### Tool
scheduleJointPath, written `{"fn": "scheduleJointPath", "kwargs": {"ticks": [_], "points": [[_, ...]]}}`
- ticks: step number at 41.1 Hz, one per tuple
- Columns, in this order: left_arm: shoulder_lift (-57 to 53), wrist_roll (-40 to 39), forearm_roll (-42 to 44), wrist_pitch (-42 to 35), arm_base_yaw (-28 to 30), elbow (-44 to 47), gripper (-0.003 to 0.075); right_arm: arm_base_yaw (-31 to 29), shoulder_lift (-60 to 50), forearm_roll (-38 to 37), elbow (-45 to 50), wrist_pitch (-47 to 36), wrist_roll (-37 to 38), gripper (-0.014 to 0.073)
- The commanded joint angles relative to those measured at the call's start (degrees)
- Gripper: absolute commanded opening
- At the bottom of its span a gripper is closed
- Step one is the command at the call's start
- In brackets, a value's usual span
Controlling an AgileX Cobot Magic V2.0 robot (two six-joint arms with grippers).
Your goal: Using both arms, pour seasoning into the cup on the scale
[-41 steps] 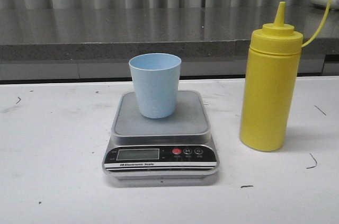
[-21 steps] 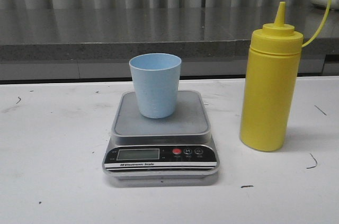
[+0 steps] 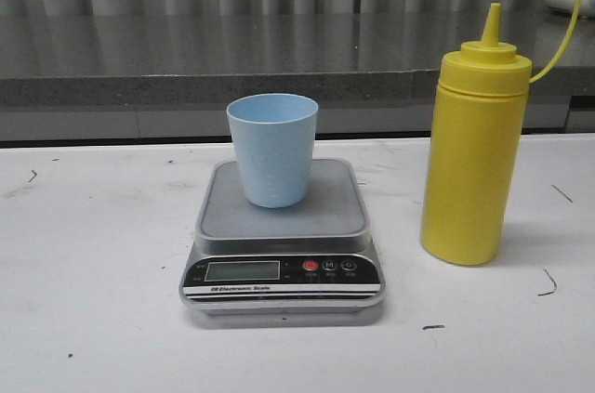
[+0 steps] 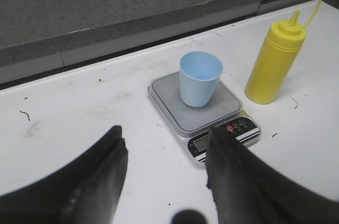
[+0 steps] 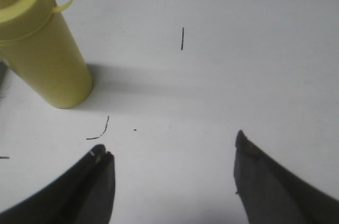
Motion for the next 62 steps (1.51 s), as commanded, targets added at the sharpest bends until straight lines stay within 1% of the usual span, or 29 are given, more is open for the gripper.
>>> {"fn": "scheduleJointPath", "kwargs": {"ticks": [1, 27, 29, 31, 33, 36, 38, 42, 46, 50, 53, 56, 60, 62], "points": [[0.4, -0.2, -0.5, -4.4, 0.0, -1.3, 0.0347, -0.2, 0.0, -0.7, -2.0, -3.1, -0.7, 0.0503], [0.4, -0.2, -0.5, -4.4, 0.0, -1.3, 0.0347, -0.2, 0.0, 0.1, -2.0, -4.2, -0.7, 0.0505], [0.4, -0.2, -0.5, -4.4, 0.0, -1.3, 0.0347, -0.2, 0.0, 0.6, -2.0, -4.1, -0.7, 0.0519], [0.4, -0.2, -0.5, -4.4, 0.0, -1.3, 0.0347, -0.2, 0.0, 0.9, -2.1, -3.7, -0.7, 0.0554], [0.4, -0.2, -0.5, -4.4, 0.0, -1.3, 0.0347, -0.2, 0.0, 0.9, -2.8, -2.3, -0.8, 0.0608], [0.4, -0.2, -0.5, -4.4, 0.0, -1.3, 0.0347, -0.1, 0.0, 0.9, -4.7, 0.7, -1.9, 0.0667], [0.4, -0.2, -0.5, -4.4, 0.0, -1.3, 0.0347, 0.0, 0.0, 1.5, -6.6, 2.8, -2.8, 0.0663], [0.4, -0.2, -0.5, -4.4, 0.0, -1.3, 0.0347, 1.5, 0.0, 3.7, -9.4, 5.6, -5.2, 0.0663], [0.4, -0.2, -0.5, -4.4, 0.0, -1.3, 0.0347, 5.1, 0.0, 5.4, -10.6, 7.3, -8.0, 0.0663], [0.4, -0.2, -0.5, -4.4, 0.0, -1.3, 0.0347, 8.8, 0.0, 5.6, -9.9, 7.6, -7.9, 0.0663], [0.4, -0.2, -0.5, -4.4, 0.0, -1.3, 0.0347, 11.0, 0.0, 7.1, -8.0, 6.2, -7.4, 0.0663], [0.4, -0.2, -0.5, -4.4, 0.0, -1.3, 0.0347, 12.7, 0.0, 9.3, -4.5, 2.2, -7.4, 0.0663], [0.4, -0.2, -0.5, -4.4, 0.0, -1.3, 0.0347, 14.3, 0.0, 13.0, 2.0, -6.0, -7.4, 0.0663], [0.4, -0.2, -0.5, -4.4, 0.0, -1.3, 0.0347, 15.1, 0.0, 14.6, 5.3, -11.4, -7.4, 0.0663]]}}
